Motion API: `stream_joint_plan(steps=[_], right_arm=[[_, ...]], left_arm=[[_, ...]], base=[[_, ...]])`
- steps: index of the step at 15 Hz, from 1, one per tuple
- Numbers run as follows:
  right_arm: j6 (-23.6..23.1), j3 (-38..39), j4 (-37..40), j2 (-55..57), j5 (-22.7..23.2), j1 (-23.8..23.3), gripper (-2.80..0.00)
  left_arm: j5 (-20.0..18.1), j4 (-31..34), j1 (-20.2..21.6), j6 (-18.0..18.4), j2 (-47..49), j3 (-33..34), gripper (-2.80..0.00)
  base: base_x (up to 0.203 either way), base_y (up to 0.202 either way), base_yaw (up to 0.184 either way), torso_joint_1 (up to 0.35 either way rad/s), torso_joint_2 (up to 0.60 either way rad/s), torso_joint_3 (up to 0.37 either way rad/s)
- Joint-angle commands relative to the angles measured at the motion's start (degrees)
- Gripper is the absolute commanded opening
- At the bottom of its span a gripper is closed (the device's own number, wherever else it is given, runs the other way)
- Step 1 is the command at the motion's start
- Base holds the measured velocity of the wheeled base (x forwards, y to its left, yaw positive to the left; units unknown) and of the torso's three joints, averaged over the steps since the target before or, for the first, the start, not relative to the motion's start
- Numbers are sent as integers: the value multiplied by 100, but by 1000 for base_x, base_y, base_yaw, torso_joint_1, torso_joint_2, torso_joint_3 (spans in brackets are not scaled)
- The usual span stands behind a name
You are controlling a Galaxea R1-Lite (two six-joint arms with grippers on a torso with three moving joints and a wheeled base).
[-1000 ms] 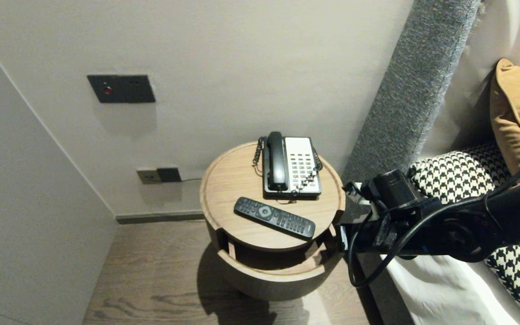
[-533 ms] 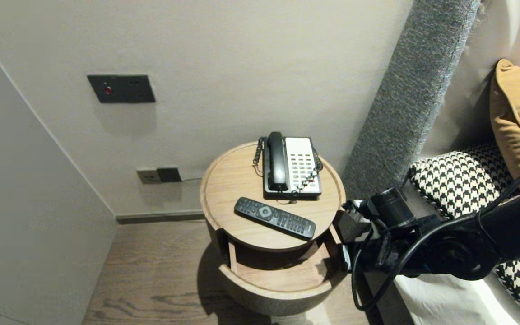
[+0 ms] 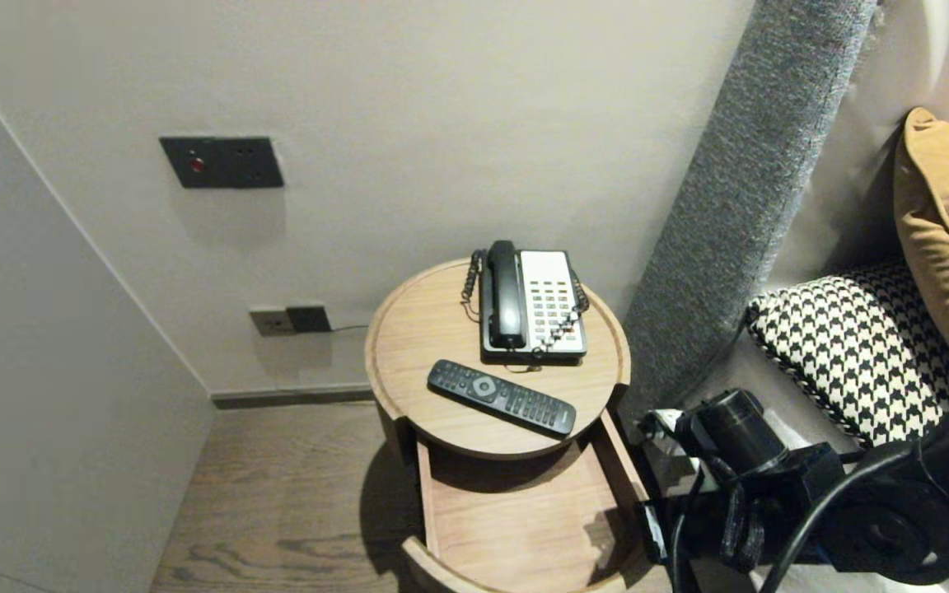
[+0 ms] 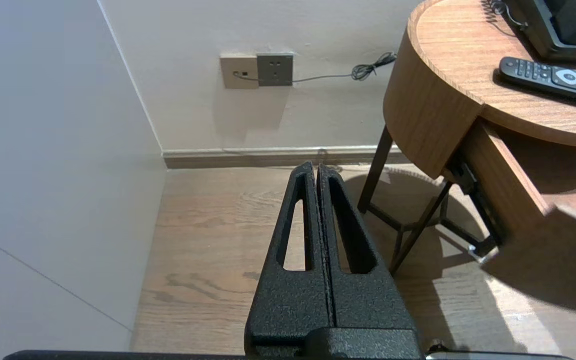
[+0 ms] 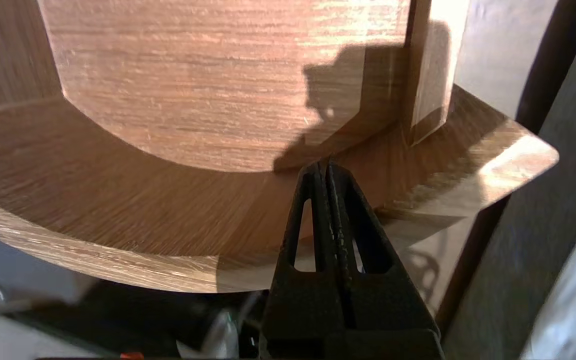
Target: Open the nightstand drawer
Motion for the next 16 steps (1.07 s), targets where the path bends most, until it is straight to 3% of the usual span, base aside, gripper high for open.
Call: stream_joint_plan(steps=[1,11,14,16], right_arm=[[13,179,-11,-144,8,81,-280],[4,371,-11,-434,-31,297,-280],[-132,-308,56,-750,-74,218,-280],[-481,-988,500,-795,-85,193,-280]], left_arm=[[2,-1,2,-4,0,0,-280],[2,-1,-1,-4,2,0,-280],[2,-1,-5,-4,0,0,-280],[2,-1,2,-4,2,0,-280]], base=[[0,0,0,0,0,0],[0,0,0,0,0,0],[0,0,0,0,0,0],[0,0,0,0,0,0]])
